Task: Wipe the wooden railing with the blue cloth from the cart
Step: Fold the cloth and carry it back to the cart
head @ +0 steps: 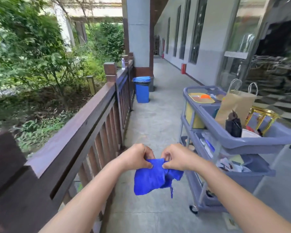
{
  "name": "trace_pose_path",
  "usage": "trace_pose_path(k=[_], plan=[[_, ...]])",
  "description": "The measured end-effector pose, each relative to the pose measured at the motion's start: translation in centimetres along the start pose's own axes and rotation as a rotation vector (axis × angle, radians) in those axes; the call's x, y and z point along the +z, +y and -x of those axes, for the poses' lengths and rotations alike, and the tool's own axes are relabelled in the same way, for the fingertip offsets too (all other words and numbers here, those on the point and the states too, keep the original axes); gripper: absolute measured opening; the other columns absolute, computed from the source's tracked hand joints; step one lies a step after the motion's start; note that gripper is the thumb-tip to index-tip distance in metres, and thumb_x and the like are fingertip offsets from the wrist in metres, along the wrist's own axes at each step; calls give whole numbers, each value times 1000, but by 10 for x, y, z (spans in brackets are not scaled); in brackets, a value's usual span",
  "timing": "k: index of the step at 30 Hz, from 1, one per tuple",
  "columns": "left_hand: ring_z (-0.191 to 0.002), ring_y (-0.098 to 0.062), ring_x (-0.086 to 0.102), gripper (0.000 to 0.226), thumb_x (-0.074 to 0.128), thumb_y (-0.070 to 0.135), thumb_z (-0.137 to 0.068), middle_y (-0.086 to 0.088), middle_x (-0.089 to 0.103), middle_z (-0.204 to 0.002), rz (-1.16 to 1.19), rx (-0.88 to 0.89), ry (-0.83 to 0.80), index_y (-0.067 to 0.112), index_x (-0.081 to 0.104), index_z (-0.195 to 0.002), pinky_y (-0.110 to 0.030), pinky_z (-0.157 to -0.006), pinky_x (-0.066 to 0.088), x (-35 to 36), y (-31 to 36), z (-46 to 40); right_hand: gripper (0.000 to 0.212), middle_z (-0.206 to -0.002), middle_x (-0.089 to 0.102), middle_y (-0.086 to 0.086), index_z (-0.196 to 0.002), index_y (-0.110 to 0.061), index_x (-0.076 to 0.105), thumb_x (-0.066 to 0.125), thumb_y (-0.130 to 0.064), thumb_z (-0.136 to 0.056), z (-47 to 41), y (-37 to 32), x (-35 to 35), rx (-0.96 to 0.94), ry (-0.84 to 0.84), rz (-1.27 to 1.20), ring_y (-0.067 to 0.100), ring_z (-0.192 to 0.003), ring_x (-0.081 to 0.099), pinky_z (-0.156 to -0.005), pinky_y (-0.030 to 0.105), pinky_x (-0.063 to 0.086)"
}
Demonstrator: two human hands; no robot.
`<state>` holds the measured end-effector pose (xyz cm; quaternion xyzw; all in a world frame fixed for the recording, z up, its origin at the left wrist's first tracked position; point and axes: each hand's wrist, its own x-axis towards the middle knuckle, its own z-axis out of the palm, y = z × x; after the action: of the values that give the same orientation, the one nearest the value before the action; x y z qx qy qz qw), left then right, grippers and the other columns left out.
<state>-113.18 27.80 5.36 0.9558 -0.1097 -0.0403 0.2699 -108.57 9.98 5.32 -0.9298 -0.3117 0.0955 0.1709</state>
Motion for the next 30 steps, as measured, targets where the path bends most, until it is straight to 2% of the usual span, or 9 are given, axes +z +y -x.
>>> trace_pose_path(k=[4, 6, 10, 13, 16, 21, 25, 28, 30], plan=[[-61, 1, 52, 8, 67, 9, -71, 12, 59, -68, -50, -8, -4, 15, 67, -78, -1, -50, 36, -8, -33, -76, 13, -90, 72, -3, -84, -22, 67, 67, -24, -72, -78, 41, -2, 7, 9, -17, 15, -85, 63, -74, 28, 50], [-65, -5, 53, 8, 67, 9, -72, 8, 60, -72, -60, -22, -9, 14, 67, -79, -1, -50, 36, -17, -45, -114, 11, -90, 72, -4, -84, -23, 66, 66, -24, -72, -117, 60, -12, 9, 1, -25, 15, -83, 62, -71, 27, 49], [-61, 1, 50, 7, 66, 9, -73, 9, 58, -71, -66, -38, -1, 14, 67, -78, -1, -52, 37, -37, -68, -183, 8, -88, 71, -6, -81, -25, 66, 65, -25, -72, -190, 94, -32, -8, -27, -31, 13, -78, 60, -62, 21, 42], [-66, -4, 52, 8, 66, 10, -73, 6, 60, -75, -78, -47, -3, 12, 68, -81, -1, -52, 37, -49, -87, -230, 9, -85, 70, -7, -81, -24, 66, 66, -25, -72, -239, 113, -44, -23, -39, -44, 12, -76, 59, -69, 26, 48], [-69, -6, 53, 8, 65, 9, -74, 7, 59, -74, -87, -46, -21, 12, 67, -80, -2, -54, 35, -60, -108, -276, 11, -82, 67, -9, -83, -25, 66, 66, -26, -72, -284, 132, -51, -20, -41, -42, 13, -83, 61, -72, 27, 48], [-71, -8, 53, 11, 62, 7, -74, 7, 59, -74, -103, -9, -44, 12, 68, -82, -15, -64, 40, -77, -148, -359, 8, -74, 61, -11, -77, -27, 65, 66, -25, -70, -363, 168, -61, 12, -20, -58, 13, -81, 62, -72, 27, 50], [-71, -8, 53, 12, 62, 7, -76, 7, 60, -74, -120, 52, -55, 12, 68, -85, -12, -60, 39, -98, -183, -439, 8, -84, 70, -6, -80, -23, 66, 65, -24, -72, -433, 196, -77, 52, 31, -44, 14, -81, 62, -66, 24, 45], [-74, -10, 54, 14, 60, 7, -76, 1, 65, -80, -98, 103, -91, 11, 68, -86, -24, -69, 47, -115, -203, -504, 10, -84, 69, -3, -81, -22, 67, 64, -22, -72, -478, 218, -95, 124, 60, -60, 18, -84, 63, -72, 31, 51], [-75, -12, 55, 15, 59, 6, -76, -4, 68, -85, -83, 131, -101, 11, 68, -87, -31, -75, 50, -126, -214, -548, 10, -76, 62, -7, -81, -21, 68, 63, -22, -72, -508, 234, -110, 163, 71, -58, 19, -85, 63, -75, 33, 51]])
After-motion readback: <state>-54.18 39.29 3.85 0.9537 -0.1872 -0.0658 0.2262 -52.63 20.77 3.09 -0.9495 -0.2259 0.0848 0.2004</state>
